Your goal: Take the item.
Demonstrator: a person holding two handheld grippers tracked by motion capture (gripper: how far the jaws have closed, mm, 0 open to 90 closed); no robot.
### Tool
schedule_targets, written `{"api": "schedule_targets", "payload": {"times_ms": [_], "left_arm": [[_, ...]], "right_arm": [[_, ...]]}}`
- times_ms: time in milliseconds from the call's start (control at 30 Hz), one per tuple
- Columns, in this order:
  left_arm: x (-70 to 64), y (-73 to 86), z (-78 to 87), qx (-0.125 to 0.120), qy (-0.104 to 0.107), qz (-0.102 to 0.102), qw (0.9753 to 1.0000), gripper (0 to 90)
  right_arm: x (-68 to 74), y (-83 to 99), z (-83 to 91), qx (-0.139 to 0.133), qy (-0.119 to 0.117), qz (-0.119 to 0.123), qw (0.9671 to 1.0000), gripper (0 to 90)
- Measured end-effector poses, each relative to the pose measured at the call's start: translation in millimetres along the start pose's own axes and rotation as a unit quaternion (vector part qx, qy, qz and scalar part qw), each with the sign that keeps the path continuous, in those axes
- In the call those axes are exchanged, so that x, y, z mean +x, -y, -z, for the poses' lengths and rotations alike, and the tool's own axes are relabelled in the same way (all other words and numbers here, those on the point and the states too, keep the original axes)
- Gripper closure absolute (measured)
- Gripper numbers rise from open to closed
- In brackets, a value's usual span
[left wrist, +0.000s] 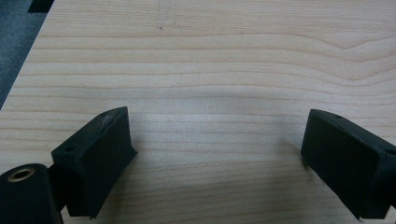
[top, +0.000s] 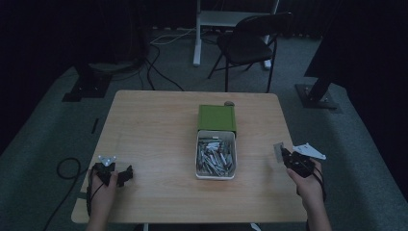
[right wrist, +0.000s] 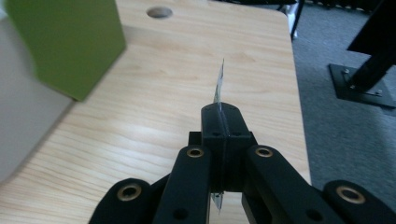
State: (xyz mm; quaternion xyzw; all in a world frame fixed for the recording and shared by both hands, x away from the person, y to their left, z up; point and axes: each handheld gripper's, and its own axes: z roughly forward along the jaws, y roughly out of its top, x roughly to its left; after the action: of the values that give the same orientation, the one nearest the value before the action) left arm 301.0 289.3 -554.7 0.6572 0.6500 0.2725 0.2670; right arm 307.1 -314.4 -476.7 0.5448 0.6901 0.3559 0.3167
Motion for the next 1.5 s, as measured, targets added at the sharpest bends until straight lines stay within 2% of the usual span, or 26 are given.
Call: {"api": "schedule_targets", "payload": {"times_ms": [133,333,500,767,1067,1133,1200,1500], "left_arm": [[-0.1,0.1,-0.1,-0.001,0.0,0.0,1.0,9.5],[-0.1,0.0,0.0,0.0,0.0,0.0,1.0,9.5],[-0.1,0.0,0.0,0.0,0.0,0.0,1.0,9.5],[-0.1,0.1,0.0,0.0,0.0,0.0,1.0,9.5],[0.0,-0.2,0.1,0.001,0.0,0.0,1.0,9.5],[-0.1,-0.2,0.0,0.0,0.0,0.0,1.0,9.5],[0.0,-0.3,0.1,0.001,0.0,0.0,1.0,9.5],[0.0,-0.3,0.1,0.001,0.0,0.0,1.0,9.5]], "right_arm": [[-3.8,7.6,-6.6,0.011,0.012,0.0,0.9999,90.0],[-4.1,15.8,-14.7,0.024,0.027,0.014,0.9992,90.0],[0.7,21.6,-18.5,0.03,0.024,0.019,0.9991,90.0],[13.7,32.1,-27.7,0.049,-0.008,0.007,0.9988,90.0],[27.6,43.6,-44.0,0.076,-0.032,0.019,0.9964,90.0],[30.0,45.6,-46.8,0.08,-0.042,0.014,0.9958,90.0],[32.1,47.7,-49.2,0.085,-0.039,0.022,0.9954,90.0],[35.4,50.9,-50.4,0.089,-0.051,0.025,0.9945,89.1]]}}
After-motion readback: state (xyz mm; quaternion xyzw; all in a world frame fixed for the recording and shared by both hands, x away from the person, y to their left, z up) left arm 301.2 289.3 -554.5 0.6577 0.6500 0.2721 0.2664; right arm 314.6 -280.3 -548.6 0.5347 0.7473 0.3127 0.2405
